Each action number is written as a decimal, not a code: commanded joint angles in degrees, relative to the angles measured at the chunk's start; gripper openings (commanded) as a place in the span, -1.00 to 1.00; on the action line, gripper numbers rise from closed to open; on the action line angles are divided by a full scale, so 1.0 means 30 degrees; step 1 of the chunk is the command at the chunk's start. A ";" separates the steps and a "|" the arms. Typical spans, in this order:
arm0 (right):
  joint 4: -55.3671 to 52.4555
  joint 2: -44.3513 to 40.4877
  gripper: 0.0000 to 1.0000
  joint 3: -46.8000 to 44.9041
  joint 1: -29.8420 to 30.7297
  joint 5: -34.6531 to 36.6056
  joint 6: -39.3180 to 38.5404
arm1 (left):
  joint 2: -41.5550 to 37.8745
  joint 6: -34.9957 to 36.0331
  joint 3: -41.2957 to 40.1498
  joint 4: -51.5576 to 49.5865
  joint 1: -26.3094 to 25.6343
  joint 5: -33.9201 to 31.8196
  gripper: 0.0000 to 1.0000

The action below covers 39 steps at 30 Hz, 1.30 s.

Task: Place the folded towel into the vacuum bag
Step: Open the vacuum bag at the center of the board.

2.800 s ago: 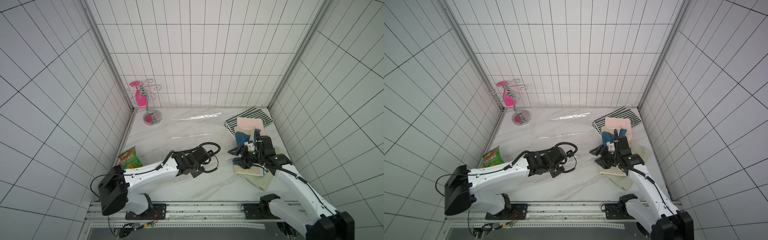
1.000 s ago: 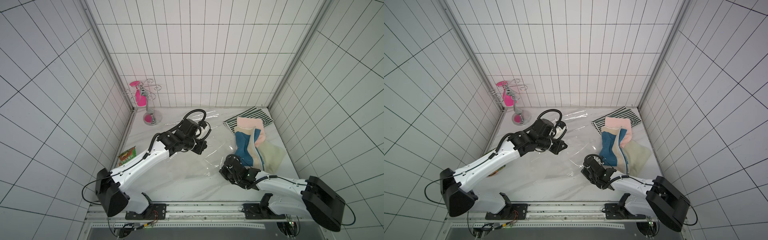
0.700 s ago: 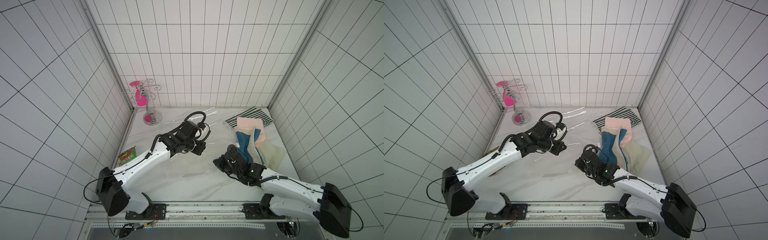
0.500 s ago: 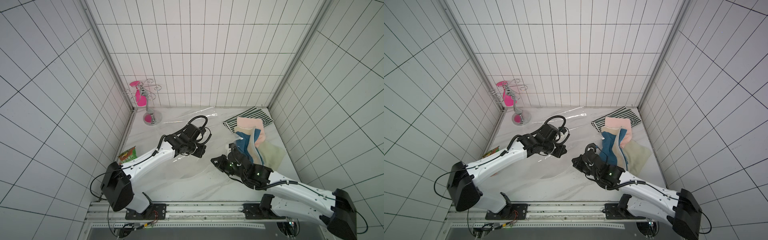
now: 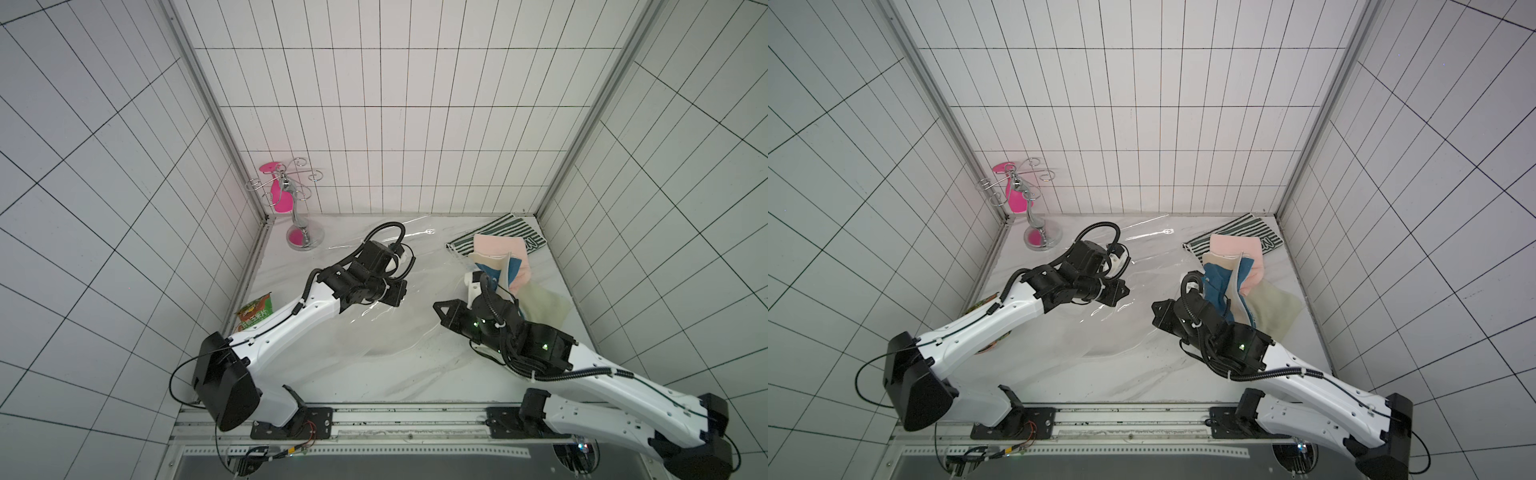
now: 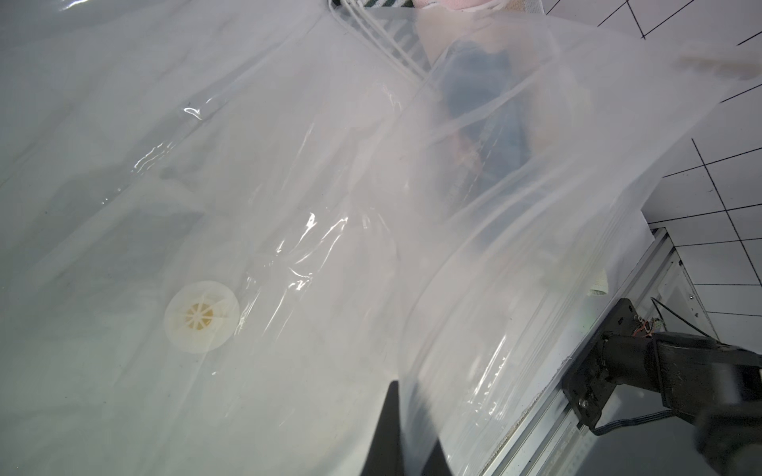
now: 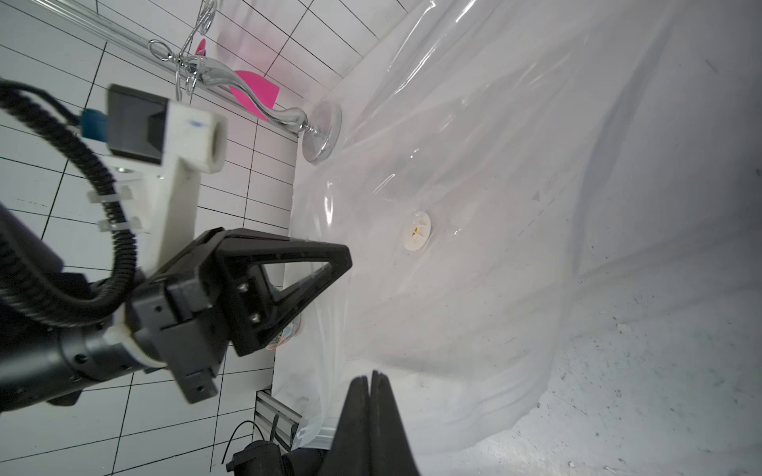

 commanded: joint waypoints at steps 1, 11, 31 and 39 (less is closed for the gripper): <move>-0.2098 0.1263 -0.94 0.2098 0.0378 0.0051 -0.1774 | 0.0595 0.0225 0.0309 0.0735 0.0025 0.0393 -1.00; 0.8504 0.5370 -1.00 -0.1742 0.0394 0.0364 -0.2168 | -0.0635 0.0089 0.1179 0.0112 0.0037 -0.0216 -1.00; 1.9461 1.6725 -0.99 -0.2935 -0.2968 -0.0250 0.1191 | 0.0662 0.2140 0.5950 -0.1767 0.1054 -0.0617 -1.00; 2.0681 1.8767 -0.95 -0.3970 -0.2657 -0.2896 0.5604 | 0.0841 0.2468 0.7883 -0.2310 0.1564 -0.1440 -1.00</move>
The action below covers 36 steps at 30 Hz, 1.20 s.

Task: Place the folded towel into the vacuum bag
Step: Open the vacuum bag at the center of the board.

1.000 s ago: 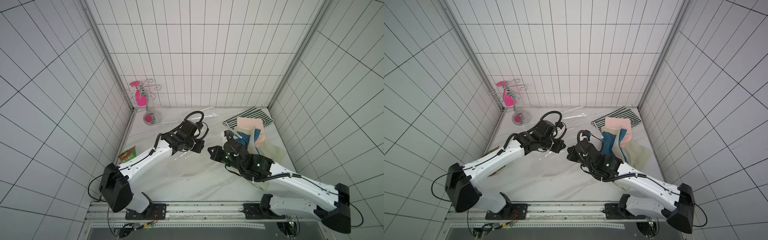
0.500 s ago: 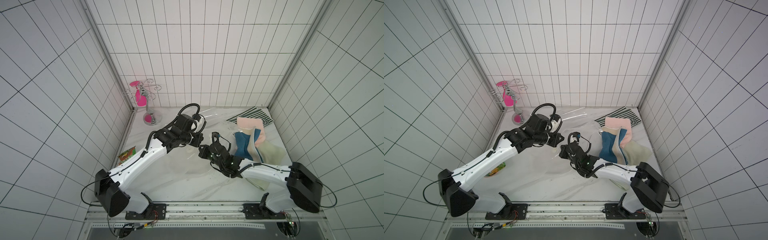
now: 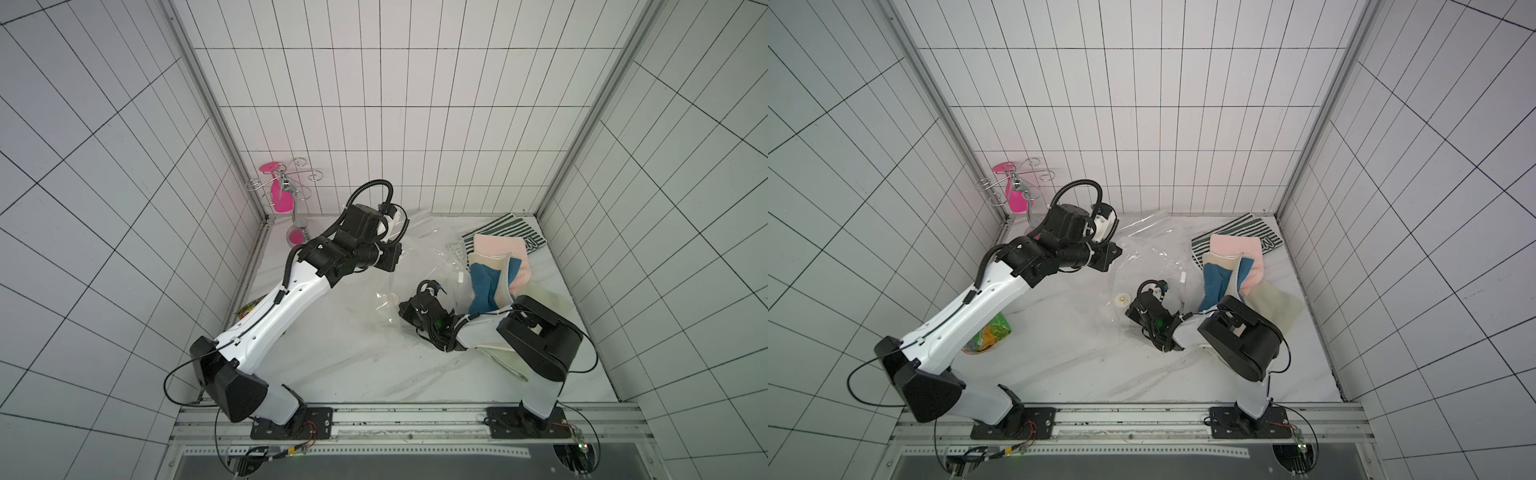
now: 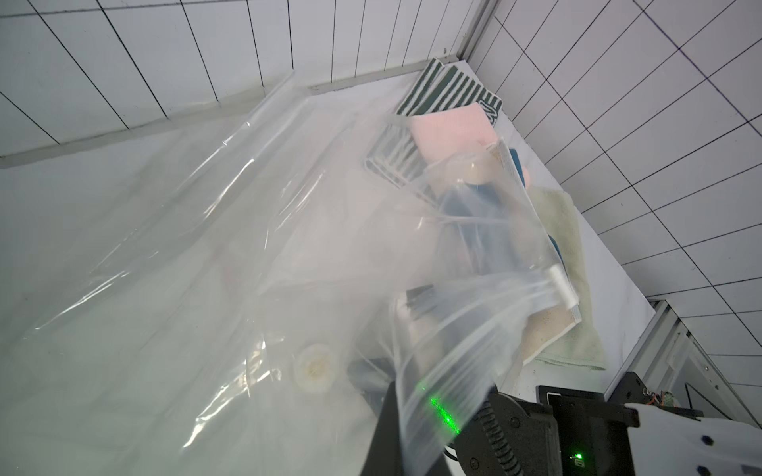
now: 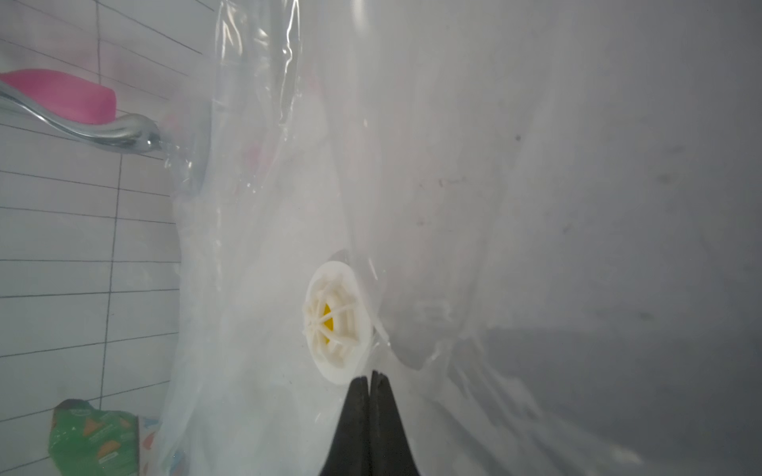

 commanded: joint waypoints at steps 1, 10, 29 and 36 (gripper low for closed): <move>0.1307 0.0961 -0.94 -0.0166 0.0207 -0.1678 0.2422 | 0.0202 0.0396 0.0771 0.0123 -0.0089 0.0098 -1.00; -0.1238 -0.1401 -0.88 0.2617 0.0539 -0.1034 -0.1316 | 0.0645 0.0789 0.0536 -0.0026 -0.1711 0.0763 -1.00; -0.1586 -0.0660 -0.70 0.1233 0.1643 -0.4204 -0.1781 | 0.1541 0.2100 -0.1134 -0.1989 -0.0171 -0.2939 -1.00; -0.4395 -0.5638 -0.47 -0.1279 0.2268 -0.3873 -0.4097 | 0.1553 0.2238 -0.1420 -0.1745 -0.0063 -0.2327 -1.00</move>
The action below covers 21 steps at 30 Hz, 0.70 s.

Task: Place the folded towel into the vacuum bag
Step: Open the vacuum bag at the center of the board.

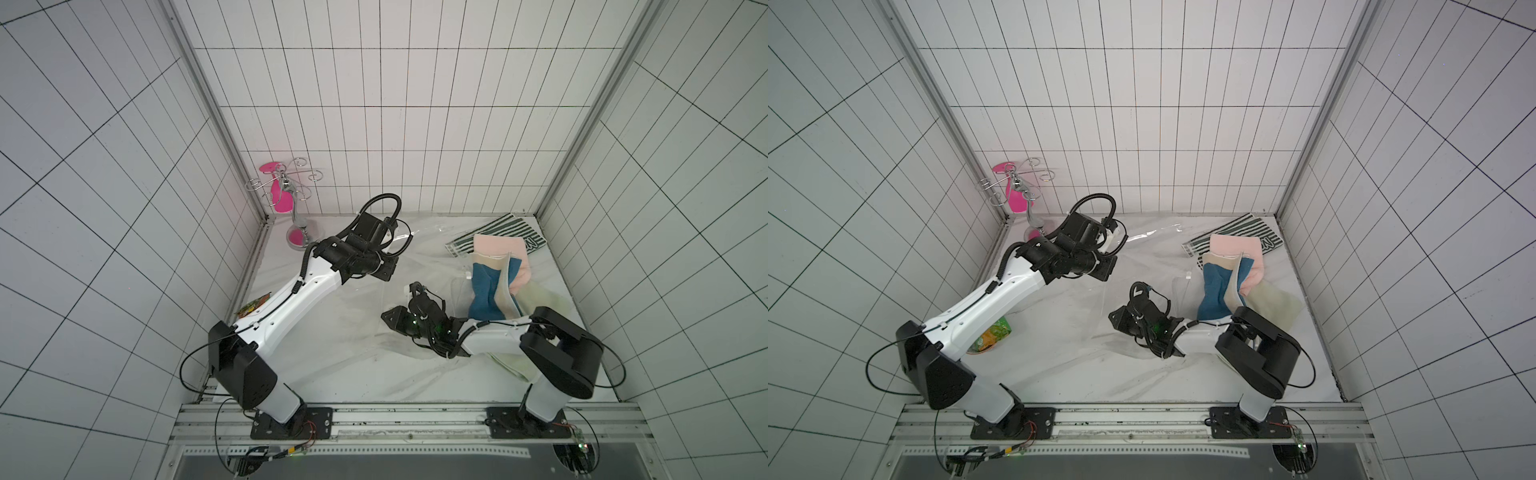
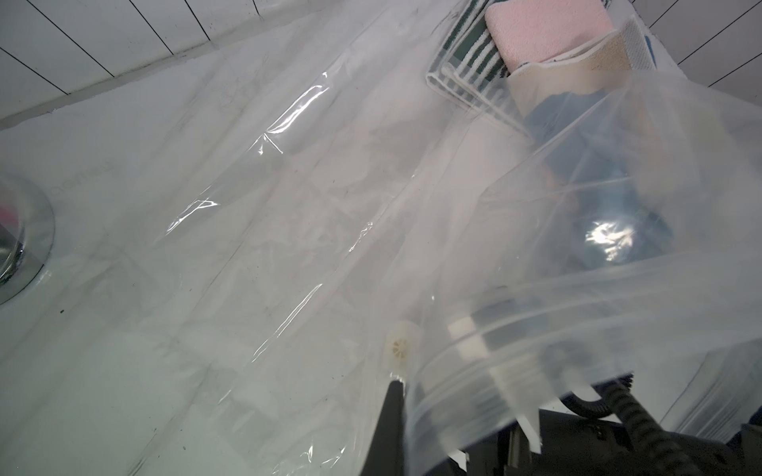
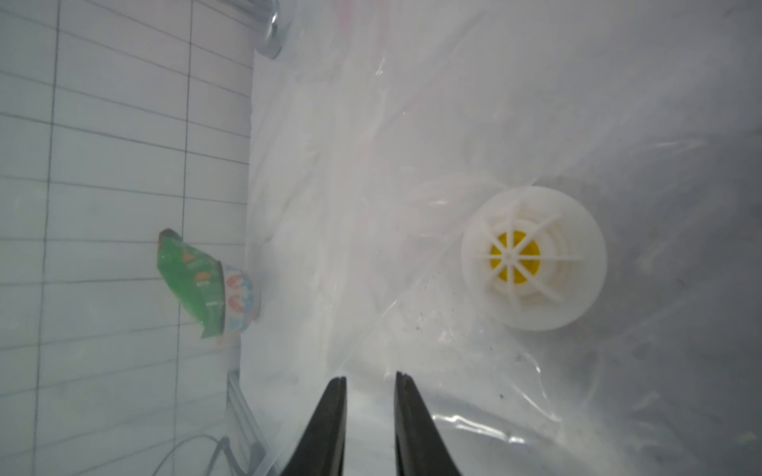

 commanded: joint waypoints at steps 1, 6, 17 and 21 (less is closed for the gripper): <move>-0.2231 -0.1860 -0.46 -0.1310 0.0298 0.0224 -0.1611 | 0.0087 0.0330 -0.0249 0.0317 -0.0057 0.0145 -1.00; -0.5772 -0.5962 -0.43 -0.1166 0.0408 0.1327 -0.4315 | 0.0126 0.0346 -0.0604 0.0646 -0.0080 0.0232 -1.00; -1.4986 -1.2317 -0.38 0.1501 0.0096 0.2028 -0.7605 | -0.0001 0.0219 -0.1068 0.0988 -0.0063 0.0070 -1.00; -1.7632 -1.4376 -0.34 0.2552 -0.0563 0.2917 -0.6882 | -0.0117 -0.0044 -0.1525 0.1051 -0.0076 -0.0261 -1.00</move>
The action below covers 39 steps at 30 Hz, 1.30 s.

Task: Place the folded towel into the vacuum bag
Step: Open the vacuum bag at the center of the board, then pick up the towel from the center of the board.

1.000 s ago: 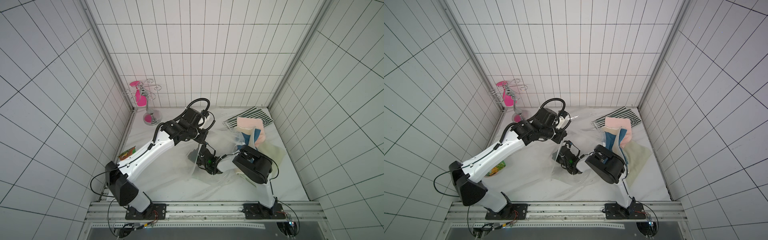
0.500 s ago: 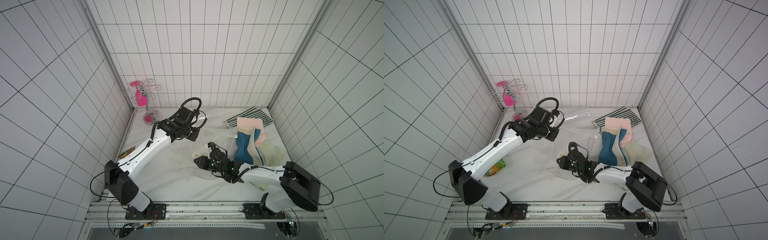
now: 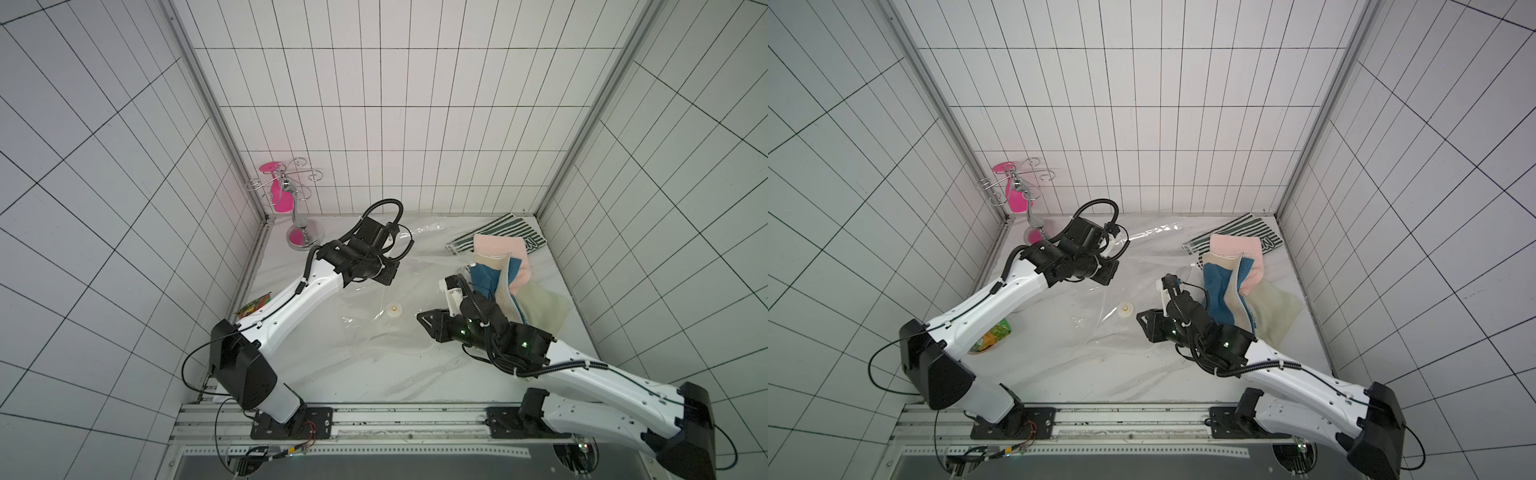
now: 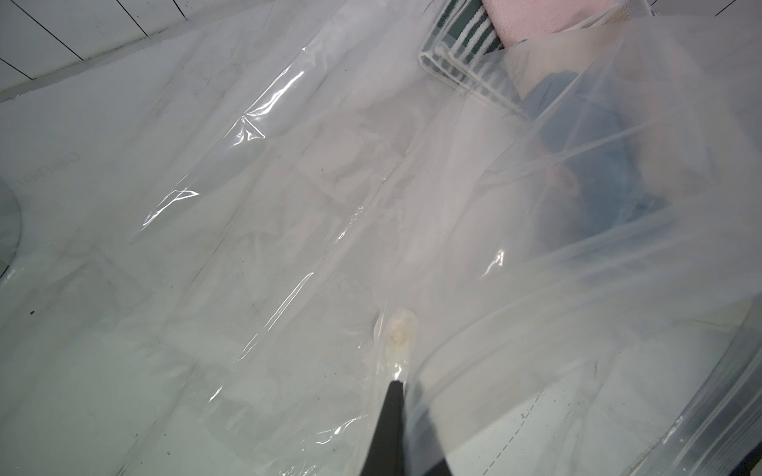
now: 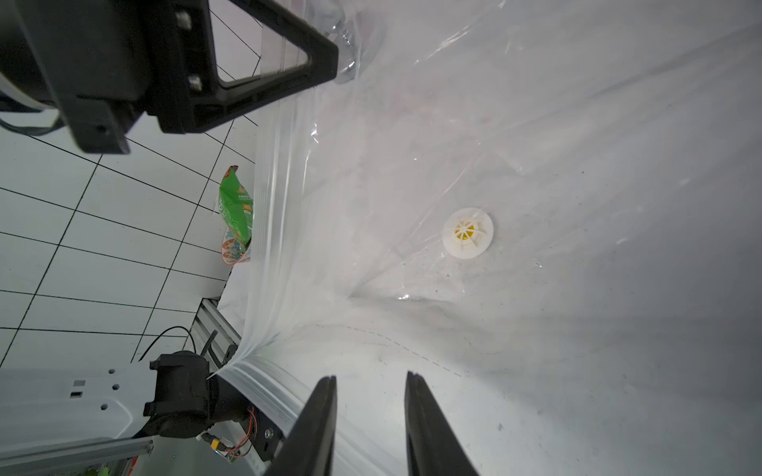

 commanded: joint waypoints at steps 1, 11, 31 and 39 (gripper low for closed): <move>-0.4392 -0.1470 -0.32 0.1948 -0.1031 0.1294 0.0266 | -0.0198 -0.0077 -0.0585 0.0394 -0.0012 -0.0530 -1.00; -1.2281 0.1024 0.35 0.4840 -1.2750 0.0525 -0.0978 | -0.2197 -0.0761 -0.2819 0.1888 -0.0034 0.0255 -1.00; -0.8624 1.1473 0.97 0.7043 -1.8898 -0.0885 -0.4286 | -0.2197 -0.1157 -0.3200 0.3331 0.0054 0.0335 -1.00; -0.7694 0.9961 0.78 0.6088 -1.8901 -0.4054 -0.3983 | -0.2311 -0.1470 -0.3247 0.3626 0.0057 0.0475 -1.00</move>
